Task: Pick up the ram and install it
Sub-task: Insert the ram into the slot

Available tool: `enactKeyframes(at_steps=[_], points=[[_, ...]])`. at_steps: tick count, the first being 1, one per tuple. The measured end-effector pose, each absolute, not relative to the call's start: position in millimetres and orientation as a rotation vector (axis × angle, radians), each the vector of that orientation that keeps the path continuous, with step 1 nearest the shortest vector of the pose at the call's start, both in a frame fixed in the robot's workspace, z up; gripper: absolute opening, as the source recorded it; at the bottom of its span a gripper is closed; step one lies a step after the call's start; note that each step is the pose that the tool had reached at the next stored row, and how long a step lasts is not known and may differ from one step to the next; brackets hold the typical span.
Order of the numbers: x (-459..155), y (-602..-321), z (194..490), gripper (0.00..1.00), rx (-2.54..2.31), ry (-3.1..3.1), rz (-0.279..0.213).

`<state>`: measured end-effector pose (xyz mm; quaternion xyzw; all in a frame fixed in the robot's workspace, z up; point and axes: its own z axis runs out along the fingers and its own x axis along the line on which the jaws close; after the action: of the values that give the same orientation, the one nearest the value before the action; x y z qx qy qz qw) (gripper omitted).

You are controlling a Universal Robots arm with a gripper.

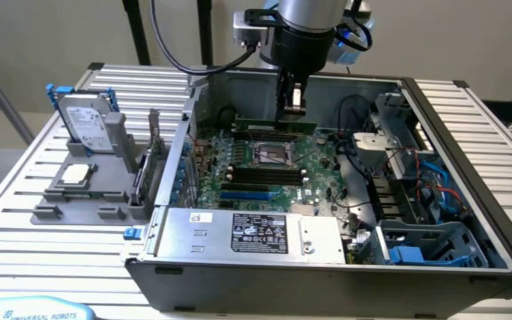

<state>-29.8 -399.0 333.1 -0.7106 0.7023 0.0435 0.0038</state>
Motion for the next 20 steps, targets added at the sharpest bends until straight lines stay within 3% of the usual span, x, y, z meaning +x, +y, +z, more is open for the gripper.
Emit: enactKeyframes(at_steps=[20], points=[[-33, -401, 297, 0.13, -2.188, 2.236, 0.133]])
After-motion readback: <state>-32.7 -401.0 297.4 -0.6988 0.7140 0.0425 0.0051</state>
